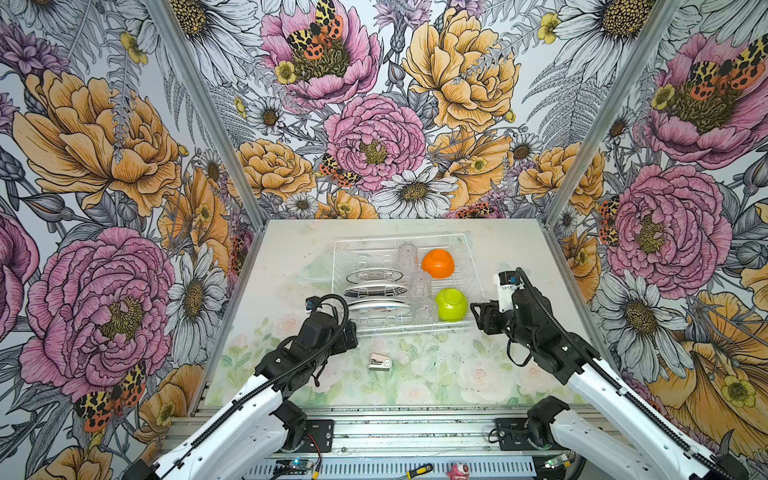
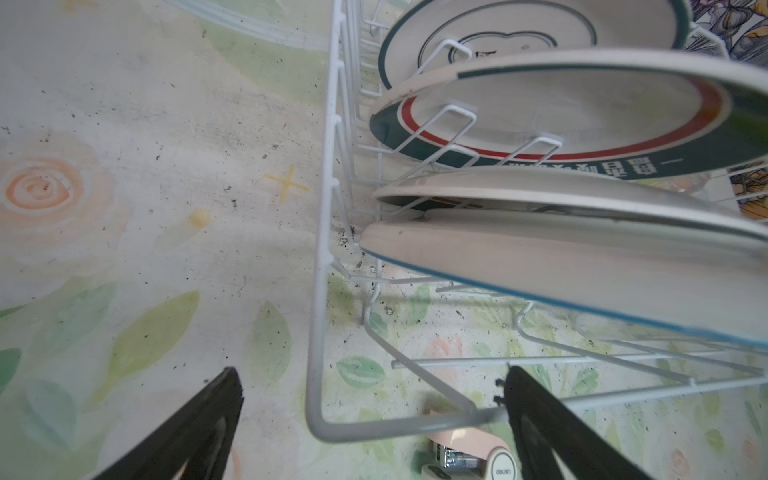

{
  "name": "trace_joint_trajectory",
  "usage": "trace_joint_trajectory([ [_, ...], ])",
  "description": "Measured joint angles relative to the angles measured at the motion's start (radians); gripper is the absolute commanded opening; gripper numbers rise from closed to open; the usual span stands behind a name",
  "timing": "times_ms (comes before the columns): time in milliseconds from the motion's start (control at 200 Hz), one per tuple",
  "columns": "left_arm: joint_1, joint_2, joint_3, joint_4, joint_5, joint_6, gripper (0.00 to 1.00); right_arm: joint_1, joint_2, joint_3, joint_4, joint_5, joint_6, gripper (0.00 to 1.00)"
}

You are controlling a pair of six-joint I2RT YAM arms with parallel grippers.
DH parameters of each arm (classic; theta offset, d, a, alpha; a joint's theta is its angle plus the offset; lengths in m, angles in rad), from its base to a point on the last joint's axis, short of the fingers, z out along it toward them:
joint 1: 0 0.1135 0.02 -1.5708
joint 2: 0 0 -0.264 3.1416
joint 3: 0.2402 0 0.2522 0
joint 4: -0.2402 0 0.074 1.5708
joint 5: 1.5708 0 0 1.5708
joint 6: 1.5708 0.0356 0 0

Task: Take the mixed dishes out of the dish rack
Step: 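Reach the right gripper across the rack and grasp the watermelon-print plate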

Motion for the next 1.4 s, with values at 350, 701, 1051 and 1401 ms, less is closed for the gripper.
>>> trace_joint_trajectory([
  [350,0.000,-0.048,0.041,-0.035,0.072,-0.001,0.99,0.223,0.404,0.243,0.017,-0.125,-0.253,0.52],
  [701,0.000,-0.119,0.041,-0.043,0.102,-0.021,0.99,0.281,0.627,0.417,0.058,-0.263,-0.406,0.46],
  [1051,0.000,-0.139,0.041,-0.044,0.103,-0.027,0.99,0.338,0.687,0.481,0.084,-0.260,-0.481,0.41],
  [1401,0.000,-0.138,0.041,-0.044,0.102,-0.027,0.99,0.364,0.720,0.490,0.105,-0.194,-0.525,0.41],
])
